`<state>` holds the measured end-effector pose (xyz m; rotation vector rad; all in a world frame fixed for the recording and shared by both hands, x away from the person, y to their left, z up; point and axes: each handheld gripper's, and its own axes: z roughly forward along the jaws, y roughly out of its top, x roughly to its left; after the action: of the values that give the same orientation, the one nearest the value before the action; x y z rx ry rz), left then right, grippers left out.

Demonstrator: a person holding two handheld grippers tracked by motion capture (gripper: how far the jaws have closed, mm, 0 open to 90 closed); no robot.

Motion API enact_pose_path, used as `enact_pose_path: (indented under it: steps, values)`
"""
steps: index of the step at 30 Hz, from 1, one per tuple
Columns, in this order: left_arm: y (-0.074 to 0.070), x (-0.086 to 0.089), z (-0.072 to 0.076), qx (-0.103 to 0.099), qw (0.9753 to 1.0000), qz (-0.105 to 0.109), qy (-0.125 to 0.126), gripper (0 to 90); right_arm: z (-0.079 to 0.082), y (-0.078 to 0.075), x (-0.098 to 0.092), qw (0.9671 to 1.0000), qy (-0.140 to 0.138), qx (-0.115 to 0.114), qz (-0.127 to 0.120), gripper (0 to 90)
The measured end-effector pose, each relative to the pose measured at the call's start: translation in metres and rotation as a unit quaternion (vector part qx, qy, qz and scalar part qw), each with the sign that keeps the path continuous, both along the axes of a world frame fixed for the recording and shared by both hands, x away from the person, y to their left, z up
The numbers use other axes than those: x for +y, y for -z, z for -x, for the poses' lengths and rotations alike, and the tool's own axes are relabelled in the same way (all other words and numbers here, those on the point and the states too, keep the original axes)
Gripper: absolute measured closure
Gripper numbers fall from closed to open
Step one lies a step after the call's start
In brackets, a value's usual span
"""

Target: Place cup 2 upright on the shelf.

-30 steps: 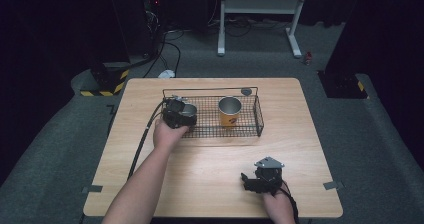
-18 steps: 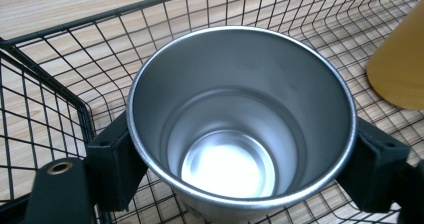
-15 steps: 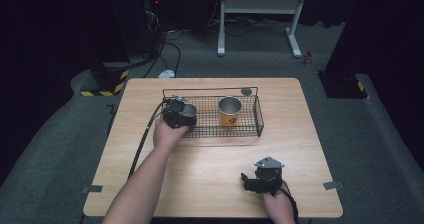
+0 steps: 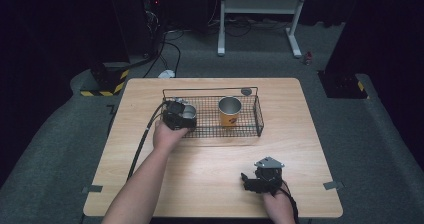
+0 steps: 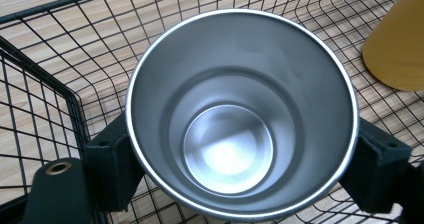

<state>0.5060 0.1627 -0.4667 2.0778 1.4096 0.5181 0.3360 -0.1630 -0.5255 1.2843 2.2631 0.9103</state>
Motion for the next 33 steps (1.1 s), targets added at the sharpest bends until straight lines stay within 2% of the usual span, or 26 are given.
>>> enact_pose_path:
  steps: [3,12,19,23,27,33]
  values:
    - [0.001,0.000,-0.001,0.015,0.9999,0.005,0.002,17.3,0.000,0.000,0.000,1.0000,0.000,0.000,0.000,9.9]
    - [0.002,-0.001,-0.001,0.015,0.9998,0.007,-0.004,7.0,0.000,0.000,0.000,1.0000,0.000,0.000,0.000,9.9]
    - [-0.003,-0.003,0.003,-0.007,0.9998,0.016,0.000,5.3,0.000,0.000,0.000,1.0000,0.000,0.000,0.000,9.9]
    - [-0.007,-0.002,0.005,-0.021,0.9997,0.011,0.000,4.7,0.000,0.000,0.000,1.0000,0.000,0.000,0.000,9.9]
    - [-0.012,0.000,0.009,-0.038,0.9992,0.014,0.000,4.8,0.000,0.000,0.000,1.0000,0.000,0.000,0.000,9.9]
    - [-0.020,0.003,0.016,-0.053,0.9983,0.023,0.004,6.4,0.000,0.000,0.000,1.0000,0.000,0.000,0.000,9.9]
